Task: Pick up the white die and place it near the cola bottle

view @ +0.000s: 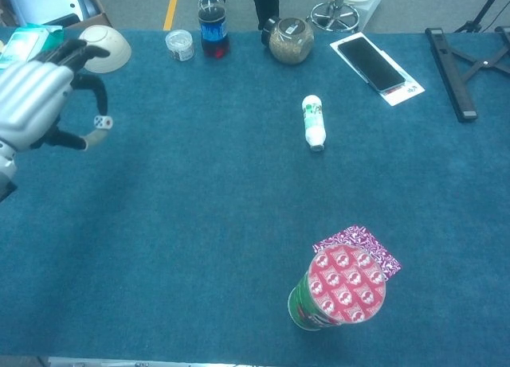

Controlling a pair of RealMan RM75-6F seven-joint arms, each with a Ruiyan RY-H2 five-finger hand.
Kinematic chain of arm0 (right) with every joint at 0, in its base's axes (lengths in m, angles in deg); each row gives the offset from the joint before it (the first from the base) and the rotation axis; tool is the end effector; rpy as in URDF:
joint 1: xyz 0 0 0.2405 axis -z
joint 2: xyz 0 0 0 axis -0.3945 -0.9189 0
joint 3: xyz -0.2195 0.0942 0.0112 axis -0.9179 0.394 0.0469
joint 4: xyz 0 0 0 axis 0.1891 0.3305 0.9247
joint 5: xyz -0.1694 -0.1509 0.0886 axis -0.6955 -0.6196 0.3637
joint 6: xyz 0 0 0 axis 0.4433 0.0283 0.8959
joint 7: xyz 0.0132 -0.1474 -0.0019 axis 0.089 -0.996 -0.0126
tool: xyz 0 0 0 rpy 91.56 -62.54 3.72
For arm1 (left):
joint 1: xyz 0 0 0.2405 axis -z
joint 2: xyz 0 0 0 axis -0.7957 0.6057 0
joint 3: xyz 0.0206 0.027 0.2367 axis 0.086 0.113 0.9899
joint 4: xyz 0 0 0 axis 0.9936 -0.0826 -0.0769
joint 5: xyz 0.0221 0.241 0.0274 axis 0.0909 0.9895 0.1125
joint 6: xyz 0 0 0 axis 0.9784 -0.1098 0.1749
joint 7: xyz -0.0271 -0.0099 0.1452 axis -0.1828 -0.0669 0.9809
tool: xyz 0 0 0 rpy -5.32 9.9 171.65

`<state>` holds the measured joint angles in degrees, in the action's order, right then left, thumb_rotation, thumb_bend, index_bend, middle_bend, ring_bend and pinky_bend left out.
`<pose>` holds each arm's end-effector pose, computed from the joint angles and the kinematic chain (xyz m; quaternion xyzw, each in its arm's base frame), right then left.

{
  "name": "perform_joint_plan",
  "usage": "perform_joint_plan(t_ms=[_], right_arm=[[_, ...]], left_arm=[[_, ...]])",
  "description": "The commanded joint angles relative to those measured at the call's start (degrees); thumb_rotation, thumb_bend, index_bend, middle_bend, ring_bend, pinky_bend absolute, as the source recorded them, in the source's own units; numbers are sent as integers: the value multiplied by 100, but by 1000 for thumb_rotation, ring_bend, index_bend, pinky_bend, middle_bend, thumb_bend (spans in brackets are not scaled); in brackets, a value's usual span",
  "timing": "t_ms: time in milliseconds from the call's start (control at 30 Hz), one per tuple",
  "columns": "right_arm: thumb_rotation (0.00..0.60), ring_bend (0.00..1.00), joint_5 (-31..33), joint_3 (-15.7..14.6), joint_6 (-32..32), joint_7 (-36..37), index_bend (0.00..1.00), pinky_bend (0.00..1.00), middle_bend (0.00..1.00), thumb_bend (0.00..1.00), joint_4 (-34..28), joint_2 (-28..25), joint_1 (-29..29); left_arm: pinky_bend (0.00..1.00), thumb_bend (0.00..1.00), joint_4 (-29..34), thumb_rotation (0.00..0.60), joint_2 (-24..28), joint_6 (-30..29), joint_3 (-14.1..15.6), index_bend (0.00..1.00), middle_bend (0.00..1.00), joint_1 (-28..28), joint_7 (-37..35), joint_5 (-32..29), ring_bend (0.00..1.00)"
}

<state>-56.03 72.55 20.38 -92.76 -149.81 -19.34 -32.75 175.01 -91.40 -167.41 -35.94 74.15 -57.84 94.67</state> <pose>-0.3390 -0.2228 0.1104 0.6098 -0.3827 0.3219 0.6148 -0.1786 0.2397 0.0045 -0.6861 -0.3170 -0.3949 0.5223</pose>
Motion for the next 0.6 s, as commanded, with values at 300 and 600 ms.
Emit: perform_joint_plan(t_ms=[300, 600], right_arm=[[600, 215, 51, -9, -172, 22, 386, 485, 278, 49, 104, 101, -43], [600, 215, 72, -27, -239, 139, 386, 485, 278, 49, 216, 175, -34]], left_arm=[[131, 266, -35, 600, 152, -306, 30, 572, 113, -258, -301, 204, 5], [131, 251, 783, 600, 483, -895, -58, 457, 93, -455, -155, 751, 0]])
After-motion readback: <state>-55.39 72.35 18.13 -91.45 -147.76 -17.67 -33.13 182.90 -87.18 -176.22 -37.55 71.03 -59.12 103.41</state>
